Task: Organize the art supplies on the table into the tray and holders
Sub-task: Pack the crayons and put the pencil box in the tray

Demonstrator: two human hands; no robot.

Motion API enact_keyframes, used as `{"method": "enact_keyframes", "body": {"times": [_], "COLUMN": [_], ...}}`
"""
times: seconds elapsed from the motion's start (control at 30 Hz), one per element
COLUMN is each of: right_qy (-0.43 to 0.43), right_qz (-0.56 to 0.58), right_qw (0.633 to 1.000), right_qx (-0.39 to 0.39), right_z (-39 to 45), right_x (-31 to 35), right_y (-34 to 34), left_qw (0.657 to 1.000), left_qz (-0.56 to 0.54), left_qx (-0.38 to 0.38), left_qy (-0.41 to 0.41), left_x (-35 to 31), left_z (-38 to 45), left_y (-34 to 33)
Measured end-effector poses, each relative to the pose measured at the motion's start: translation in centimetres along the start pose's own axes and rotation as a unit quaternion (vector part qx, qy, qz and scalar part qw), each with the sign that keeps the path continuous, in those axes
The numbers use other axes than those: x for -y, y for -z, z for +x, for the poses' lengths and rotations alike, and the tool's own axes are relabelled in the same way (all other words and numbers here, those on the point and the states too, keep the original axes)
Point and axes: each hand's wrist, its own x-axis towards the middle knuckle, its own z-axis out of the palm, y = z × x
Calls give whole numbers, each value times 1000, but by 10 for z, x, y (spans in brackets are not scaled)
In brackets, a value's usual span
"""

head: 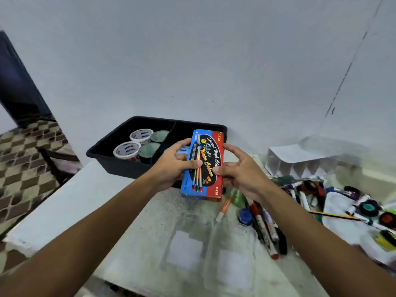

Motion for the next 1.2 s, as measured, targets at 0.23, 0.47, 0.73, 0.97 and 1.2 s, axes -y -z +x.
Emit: {"method": "enact_keyframes", "body": {"times": [0.23,0.47,0.73,0.97,1.2], "right_qy": [4,94,72,93,104], "right_qz": [-49,-343,-481,-451,-422], "right_qw": [997,904,859,871,882], "right_qx": [-53,-238,-159,-169,-180], "right_z": [71,111,112,110,110], "right_x": [5,-7,-37,-46,-51], "right_y": [-31,-7,10,11,11], "left_qw": [999,993,979,959,900], "left_qz": [28,96,175,247,424], "left_qx": [17,-3,22,59,74], "left_qy": [33,63,102,129,70], "left_x": [-21,-8,33,35,41], "left_z": [63,116,143,150,155], "left_y": [59,56,40,42,48]}}
